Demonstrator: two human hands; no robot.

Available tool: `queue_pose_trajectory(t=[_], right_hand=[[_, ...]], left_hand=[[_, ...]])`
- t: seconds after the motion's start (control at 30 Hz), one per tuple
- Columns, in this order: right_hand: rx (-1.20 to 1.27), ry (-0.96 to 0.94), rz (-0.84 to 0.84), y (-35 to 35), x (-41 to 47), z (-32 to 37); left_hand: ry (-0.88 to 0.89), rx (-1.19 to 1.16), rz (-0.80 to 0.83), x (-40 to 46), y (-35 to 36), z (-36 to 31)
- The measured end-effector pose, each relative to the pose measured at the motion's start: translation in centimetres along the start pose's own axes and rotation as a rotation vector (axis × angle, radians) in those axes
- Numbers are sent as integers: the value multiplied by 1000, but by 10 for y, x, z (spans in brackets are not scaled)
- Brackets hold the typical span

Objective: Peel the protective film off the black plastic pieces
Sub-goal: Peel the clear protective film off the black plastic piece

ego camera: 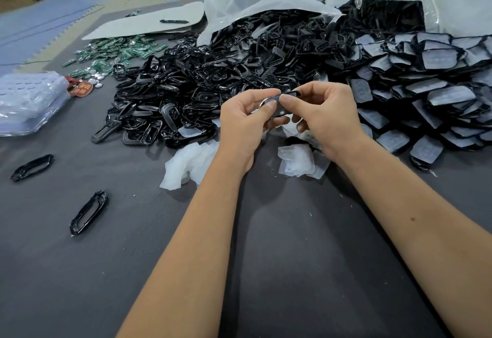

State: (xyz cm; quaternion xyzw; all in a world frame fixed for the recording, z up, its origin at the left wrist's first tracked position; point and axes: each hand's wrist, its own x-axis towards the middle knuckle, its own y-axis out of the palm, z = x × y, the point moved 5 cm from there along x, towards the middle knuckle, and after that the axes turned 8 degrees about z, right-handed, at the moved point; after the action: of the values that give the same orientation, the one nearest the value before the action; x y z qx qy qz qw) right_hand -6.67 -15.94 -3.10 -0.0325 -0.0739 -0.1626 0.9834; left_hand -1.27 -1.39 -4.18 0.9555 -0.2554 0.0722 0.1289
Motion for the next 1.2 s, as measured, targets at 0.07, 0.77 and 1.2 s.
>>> queue_pose_trajectory(t=[0.07,0.77,1.2], right_hand=[[55,14,14,0,1,0],[-285,-57,90,5,0,6],[-66,7,169,5,2,-2]], left_hand=[[1,-12,7,1,-1,0],[-31,99,-103,0,-5,3],[-68,85,-106,3,-10,8]])
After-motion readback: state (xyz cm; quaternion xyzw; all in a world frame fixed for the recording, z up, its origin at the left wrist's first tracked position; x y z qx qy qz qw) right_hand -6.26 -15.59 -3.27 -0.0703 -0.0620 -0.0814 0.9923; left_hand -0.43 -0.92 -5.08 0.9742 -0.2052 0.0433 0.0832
